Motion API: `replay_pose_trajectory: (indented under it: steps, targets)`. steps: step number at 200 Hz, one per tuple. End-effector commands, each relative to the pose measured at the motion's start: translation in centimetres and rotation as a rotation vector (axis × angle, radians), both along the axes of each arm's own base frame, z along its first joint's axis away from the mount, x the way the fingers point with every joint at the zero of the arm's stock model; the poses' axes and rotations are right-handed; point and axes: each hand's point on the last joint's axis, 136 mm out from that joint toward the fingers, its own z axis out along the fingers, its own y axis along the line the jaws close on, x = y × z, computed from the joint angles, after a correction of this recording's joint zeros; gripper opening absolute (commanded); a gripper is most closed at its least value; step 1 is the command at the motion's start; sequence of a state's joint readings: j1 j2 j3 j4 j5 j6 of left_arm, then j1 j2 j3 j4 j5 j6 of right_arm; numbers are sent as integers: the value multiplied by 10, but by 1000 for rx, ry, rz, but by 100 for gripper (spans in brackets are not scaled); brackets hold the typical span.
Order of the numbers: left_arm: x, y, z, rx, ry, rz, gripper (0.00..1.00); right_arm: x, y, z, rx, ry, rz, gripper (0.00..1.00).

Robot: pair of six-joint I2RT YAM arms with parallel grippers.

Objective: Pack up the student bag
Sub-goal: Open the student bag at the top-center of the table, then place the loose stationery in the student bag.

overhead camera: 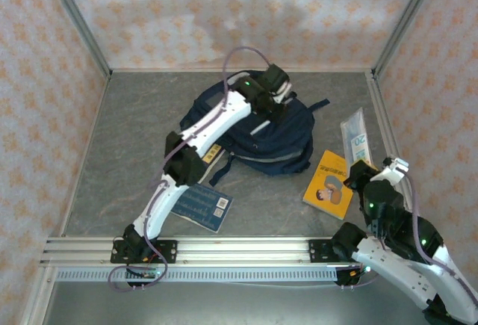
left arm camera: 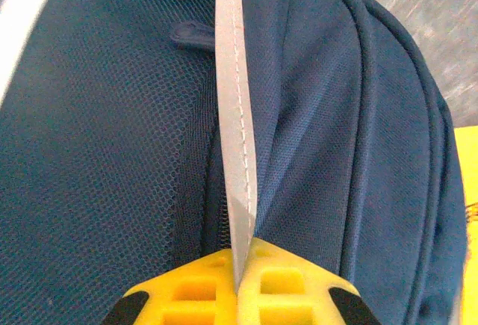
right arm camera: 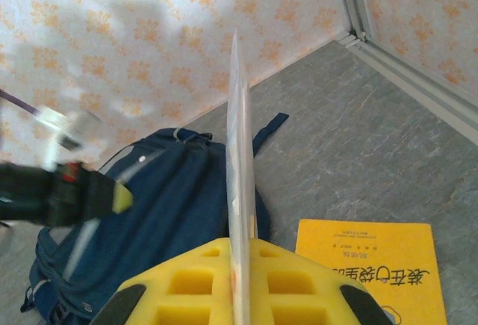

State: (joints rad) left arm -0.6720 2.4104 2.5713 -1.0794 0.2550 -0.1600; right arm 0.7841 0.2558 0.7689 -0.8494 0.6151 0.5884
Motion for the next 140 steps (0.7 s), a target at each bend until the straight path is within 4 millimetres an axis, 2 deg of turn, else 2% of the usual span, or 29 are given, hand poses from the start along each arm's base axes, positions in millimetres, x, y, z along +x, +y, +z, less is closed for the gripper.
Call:
replay_pose_trajectory:
  steps: [1,30,62,91,140]
  targets:
    - [-3,29,81,-110,-72,30,0,11,18,-3,10,8,42,7]
    - [0,43,107,-151,-111,16,0,24,41,-13,45,33,85,7]
    - [0,48,120,-232,-91,-14,0,39,84,-19,149,32,210,8]
    - [4,51,134,-289,-104,-16,0,52,114,-21,254,38,282,8]
    - [4,45,143,-365,-83,-21,0,78,139,-34,510,55,312,7]
